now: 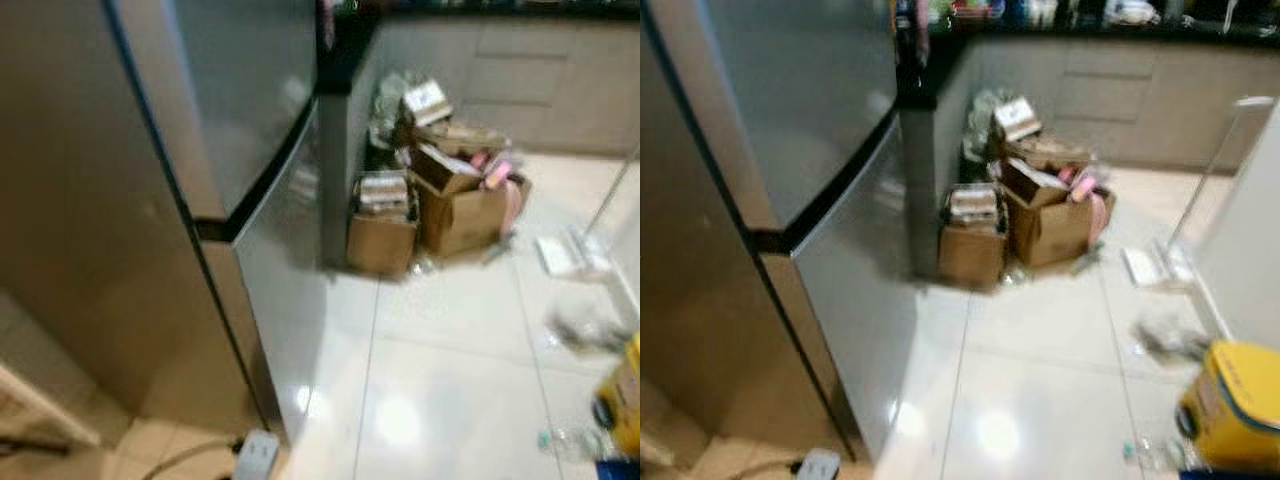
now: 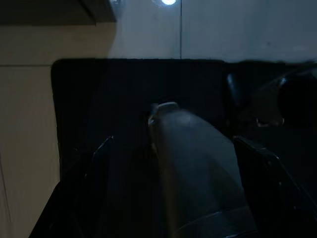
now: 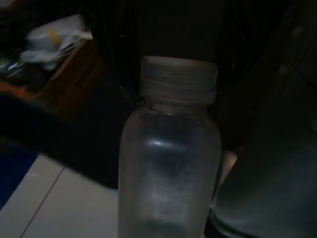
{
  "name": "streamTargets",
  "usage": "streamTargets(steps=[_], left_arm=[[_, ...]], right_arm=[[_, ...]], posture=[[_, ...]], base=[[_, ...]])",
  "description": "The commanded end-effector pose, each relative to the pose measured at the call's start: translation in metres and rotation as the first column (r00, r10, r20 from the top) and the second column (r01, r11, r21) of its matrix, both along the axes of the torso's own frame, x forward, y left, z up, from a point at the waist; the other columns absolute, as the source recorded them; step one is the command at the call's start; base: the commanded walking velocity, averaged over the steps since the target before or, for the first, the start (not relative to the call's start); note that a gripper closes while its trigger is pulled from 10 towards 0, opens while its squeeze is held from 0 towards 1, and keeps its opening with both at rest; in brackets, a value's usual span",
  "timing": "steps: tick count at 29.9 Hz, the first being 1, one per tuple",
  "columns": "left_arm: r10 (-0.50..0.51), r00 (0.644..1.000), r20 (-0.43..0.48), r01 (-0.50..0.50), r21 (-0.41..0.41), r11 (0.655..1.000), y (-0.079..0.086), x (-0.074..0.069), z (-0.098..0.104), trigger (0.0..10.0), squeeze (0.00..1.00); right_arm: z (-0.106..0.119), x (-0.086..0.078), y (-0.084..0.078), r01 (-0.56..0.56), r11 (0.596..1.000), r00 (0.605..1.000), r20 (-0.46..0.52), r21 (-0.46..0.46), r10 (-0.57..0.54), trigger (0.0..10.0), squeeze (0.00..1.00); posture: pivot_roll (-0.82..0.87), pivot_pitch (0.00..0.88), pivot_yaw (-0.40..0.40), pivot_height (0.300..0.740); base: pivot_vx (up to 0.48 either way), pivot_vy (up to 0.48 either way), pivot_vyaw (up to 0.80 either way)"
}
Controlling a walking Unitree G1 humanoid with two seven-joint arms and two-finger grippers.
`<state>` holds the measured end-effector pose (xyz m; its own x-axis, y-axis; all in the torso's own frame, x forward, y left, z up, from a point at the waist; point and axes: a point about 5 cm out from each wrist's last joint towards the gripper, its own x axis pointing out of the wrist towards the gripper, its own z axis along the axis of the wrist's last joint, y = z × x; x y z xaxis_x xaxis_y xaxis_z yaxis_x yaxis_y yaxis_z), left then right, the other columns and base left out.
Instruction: Restocking fridge
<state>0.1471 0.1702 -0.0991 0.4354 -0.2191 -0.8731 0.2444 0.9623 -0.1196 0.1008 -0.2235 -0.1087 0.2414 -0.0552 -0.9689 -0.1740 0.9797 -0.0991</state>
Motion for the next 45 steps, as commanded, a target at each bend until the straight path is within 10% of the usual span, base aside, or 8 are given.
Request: streamTargets(steps=[1, 32, 45], left_arm=[[0.017, 1.000, -0.019, -0.016, 0.015, 1.000, 0.0037, -0.0061, -0.0022, 10.0, 0.00], [0.037, 0.999, -0.001, -0.037, 0.037, 0.999, 0.0060, -0.0036, -0.0013, 10.0, 0.00], [0.045, 0.999, -0.004, -0.045, 0.009, 0.999, 0.0028, -0.0040, -0.0015, 10.0, 0.00]], right_arm=[[0.0005, 0.0060, 0.0057, -0.006, 1.000, 1.000, 0.020, 0.018, 0.005, 10.0, 0.00], [0.0004, 0.0059, 0.0064, -0.012, 1.000, 1.000, 0.023, 0.021, 0.011, 10.0, 0.00], [0.0009, 0.0070, 0.0043, 0.003, 1.000, 1.000, 0.026, 0.004, -0.003, 10.0, 0.00]], posture=[[0.01, 0.000, -0.017, 0.740], [0.01, 0.000, -0.020, 0.740], [0.01, 0.000, -0.020, 0.740]], base=[[0.000, 0.000, 0.79], [0.000, 0.000, 0.79], [0.000, -0.352, 0.00]])
